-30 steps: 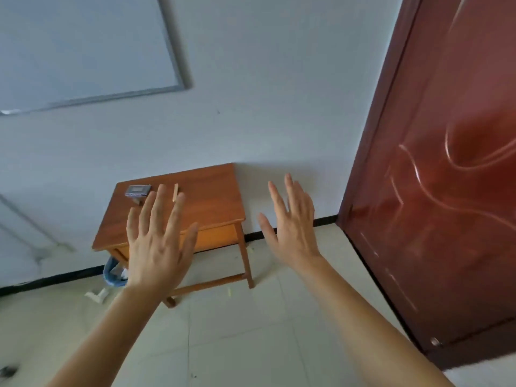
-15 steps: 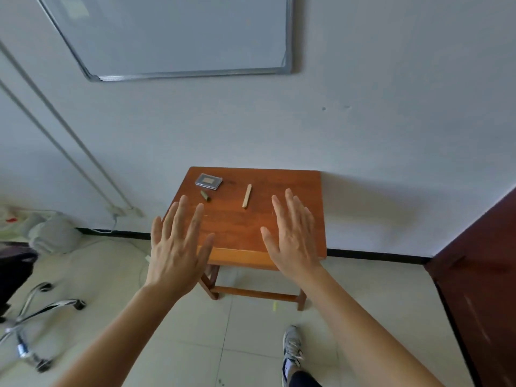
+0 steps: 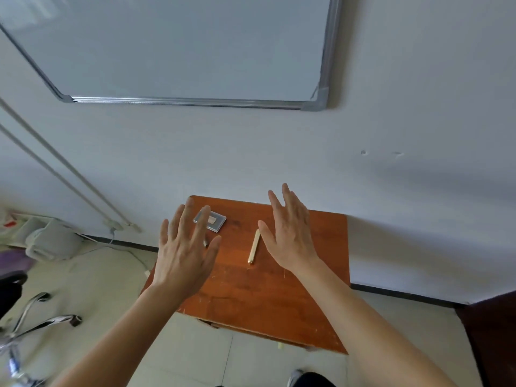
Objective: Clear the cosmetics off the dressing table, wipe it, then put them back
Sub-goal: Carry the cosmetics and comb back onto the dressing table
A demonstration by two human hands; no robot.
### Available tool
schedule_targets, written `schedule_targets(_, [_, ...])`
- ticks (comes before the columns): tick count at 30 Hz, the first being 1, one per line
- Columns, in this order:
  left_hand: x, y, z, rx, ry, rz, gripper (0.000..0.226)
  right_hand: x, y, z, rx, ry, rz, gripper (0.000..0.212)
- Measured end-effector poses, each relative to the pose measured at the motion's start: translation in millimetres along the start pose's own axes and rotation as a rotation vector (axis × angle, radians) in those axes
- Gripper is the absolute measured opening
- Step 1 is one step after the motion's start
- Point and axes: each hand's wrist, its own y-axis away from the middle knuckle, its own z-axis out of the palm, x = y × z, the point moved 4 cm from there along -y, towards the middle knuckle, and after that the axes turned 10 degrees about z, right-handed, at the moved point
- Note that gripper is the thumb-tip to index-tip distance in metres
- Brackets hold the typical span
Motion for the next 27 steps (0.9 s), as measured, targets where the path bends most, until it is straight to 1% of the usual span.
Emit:
schedule_targets(4, [-46,-37,34,-0.073,-0.007,-0.019,0.064,-7,-34,32,-0.041,0.03,0.009,0.067])
schedule_targets(8, [-94,-80,80,-0.164,0.019,0.014,0.065,-9,-62,64,-0.091,0.073,0.055,0.067])
schedule_targets(13, [-143,-129,143,-0.381,0.126,0.017,0.07,-3,-95,107,-0.219,0.062,0.258,0.066])
schedule_targets(17, [-169,-147,191,-0.543,0.076,0.142,0.077,-6,-92,156,-0.36,0.115,0.447,0.072])
schedule_targets(22, [-176,-162,241,-0.731,-0.039,0.349,0.094,-9,-52,199,-0.459,0.196,0.626,0.076])
schedule_targets(24, [-177,-167,256,-0.786,-0.014,0.381,0.098,-10,-40,205,-0.44,0.257,0.654,0.073])
schedule_targets(27, [-174,-174,269,-0.788,0.061,0.398,0.091,-10,-33,209,-0.381,0.27,0.722,0.072])
